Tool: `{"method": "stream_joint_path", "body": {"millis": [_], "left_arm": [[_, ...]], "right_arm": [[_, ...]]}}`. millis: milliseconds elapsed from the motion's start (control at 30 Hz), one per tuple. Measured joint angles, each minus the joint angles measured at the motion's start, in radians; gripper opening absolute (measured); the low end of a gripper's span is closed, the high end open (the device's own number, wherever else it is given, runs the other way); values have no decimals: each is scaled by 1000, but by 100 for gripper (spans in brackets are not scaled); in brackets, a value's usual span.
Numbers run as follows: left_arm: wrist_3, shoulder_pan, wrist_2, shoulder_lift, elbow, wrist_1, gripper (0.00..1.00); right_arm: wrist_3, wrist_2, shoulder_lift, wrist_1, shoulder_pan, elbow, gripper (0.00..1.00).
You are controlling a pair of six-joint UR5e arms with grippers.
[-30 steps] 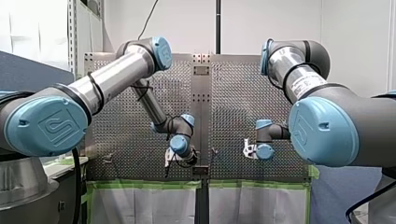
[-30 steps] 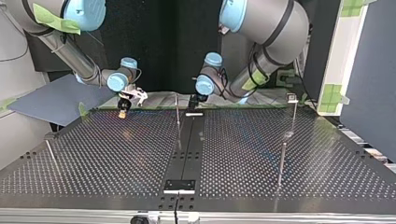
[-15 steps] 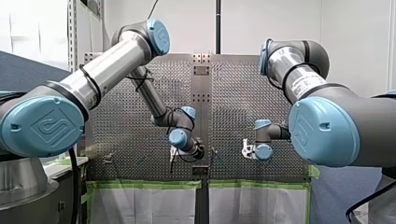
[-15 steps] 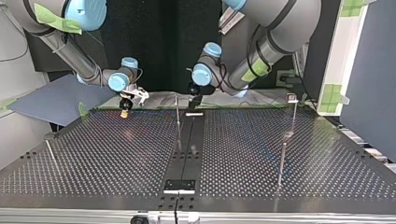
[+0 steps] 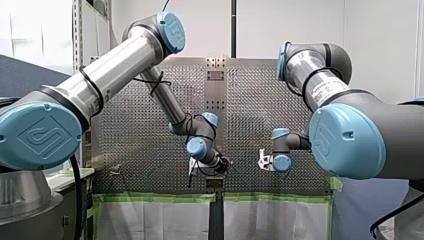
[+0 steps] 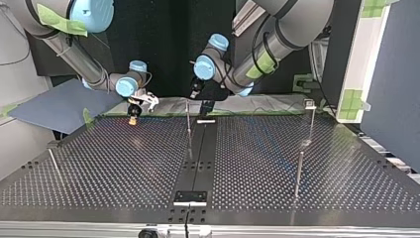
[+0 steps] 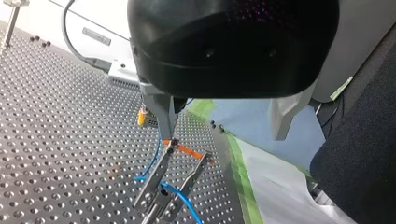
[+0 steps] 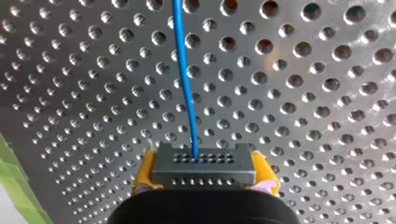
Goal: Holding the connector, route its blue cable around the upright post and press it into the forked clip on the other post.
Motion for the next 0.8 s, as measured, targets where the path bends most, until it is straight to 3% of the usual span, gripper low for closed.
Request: {"method": "stream_joint_path", "body": {"millis": [800], "left_arm": [[-18,-2,-42,0,0,45,100]], "right_arm": [[4,-20,2,-2,0,0,0]]}}
